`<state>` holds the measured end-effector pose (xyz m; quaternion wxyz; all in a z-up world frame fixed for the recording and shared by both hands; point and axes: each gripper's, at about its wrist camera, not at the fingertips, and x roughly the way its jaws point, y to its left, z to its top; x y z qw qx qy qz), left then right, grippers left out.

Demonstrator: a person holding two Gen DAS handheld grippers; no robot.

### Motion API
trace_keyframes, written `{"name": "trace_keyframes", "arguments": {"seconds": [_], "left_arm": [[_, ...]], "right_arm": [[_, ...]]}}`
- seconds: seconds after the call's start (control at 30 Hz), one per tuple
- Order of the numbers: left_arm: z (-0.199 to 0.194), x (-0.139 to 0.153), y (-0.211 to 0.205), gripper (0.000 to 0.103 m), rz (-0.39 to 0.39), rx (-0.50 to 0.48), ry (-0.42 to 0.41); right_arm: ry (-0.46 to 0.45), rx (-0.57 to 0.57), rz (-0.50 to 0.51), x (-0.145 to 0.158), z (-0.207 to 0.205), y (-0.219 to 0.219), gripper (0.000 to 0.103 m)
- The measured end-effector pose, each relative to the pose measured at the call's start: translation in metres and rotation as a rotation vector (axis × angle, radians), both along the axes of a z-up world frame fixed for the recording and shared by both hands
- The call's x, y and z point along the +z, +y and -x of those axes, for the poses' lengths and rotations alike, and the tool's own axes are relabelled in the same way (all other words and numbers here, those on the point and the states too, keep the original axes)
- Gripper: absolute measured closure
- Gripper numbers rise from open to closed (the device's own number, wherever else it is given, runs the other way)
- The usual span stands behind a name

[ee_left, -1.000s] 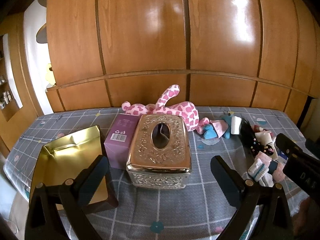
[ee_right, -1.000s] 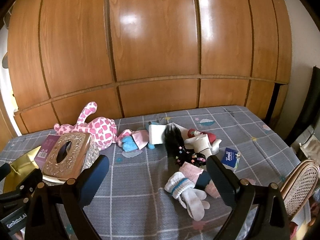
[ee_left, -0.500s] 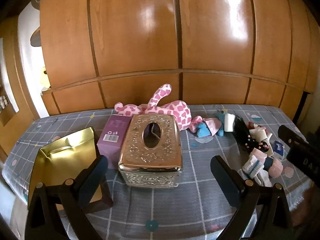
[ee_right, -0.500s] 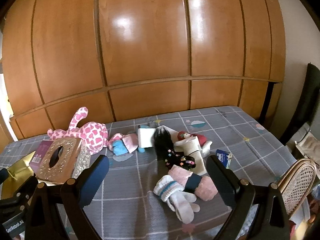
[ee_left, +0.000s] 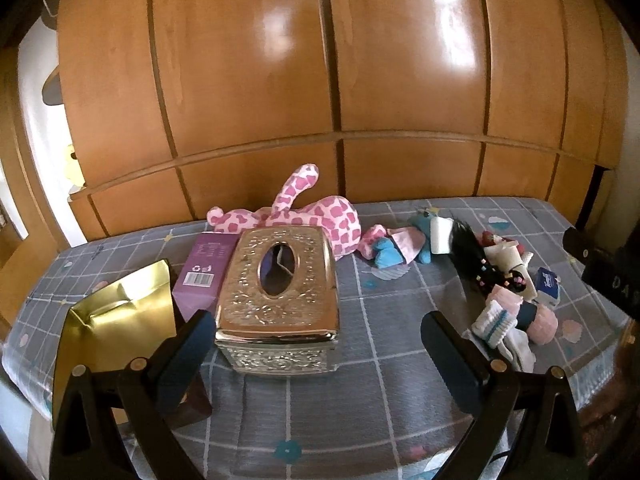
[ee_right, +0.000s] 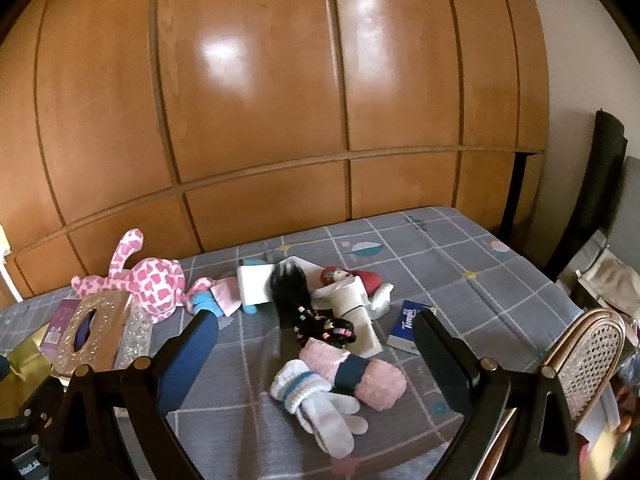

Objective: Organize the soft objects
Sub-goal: 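Move both tools toward the pile of soft items on the bed, then grasp the white knit glove with the left tool while the right tool grasps the pink rolled sock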

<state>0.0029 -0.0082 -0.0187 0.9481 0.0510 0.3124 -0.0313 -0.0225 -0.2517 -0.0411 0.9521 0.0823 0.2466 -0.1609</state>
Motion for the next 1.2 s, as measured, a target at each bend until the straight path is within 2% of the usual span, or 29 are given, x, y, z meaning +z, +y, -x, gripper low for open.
{"name": "trace_keyframes", "arguments": {"seconds": [0.4,0.5,0.67,0.77,0.97,1.13,1.2], "left_arm": [[-0.005,-0.002,-0.02,0.0,0.0,-0.072,0.016],[-0.008,-0.005,-0.029,0.0,0.016,-0.136,0.031],[-0.021,-0.015,-0.054,0.0,0.087,-0.279,0.122],[-0.031,-0.027,-0.077,0.001,0.076,-0.351,0.181],[-0.046,-0.064,-0.128,0.017,0.052,-0.507,0.326],[-0.053,-0.087,-0.149,0.018,0.1,-0.549,0.427],[-0.055,-0.093,-0.155,0.032,0.116,-0.553,0.443]], "right_arm": [[-0.006,-0.074,-0.046,0.002,0.006,-0.041,0.003],[0.003,-0.099,-0.067,0.001,0.008,-0.057,0.003],[0.02,-0.131,-0.097,-0.005,0.014,-0.081,0.003],[0.036,-0.15,-0.12,-0.008,0.015,-0.095,0.003],[0.068,-0.159,-0.185,-0.021,0.017,-0.113,0.003],[0.085,-0.144,-0.202,-0.033,0.015,-0.118,0.003],[0.091,-0.142,-0.209,-0.038,0.014,-0.12,0.003]]}}
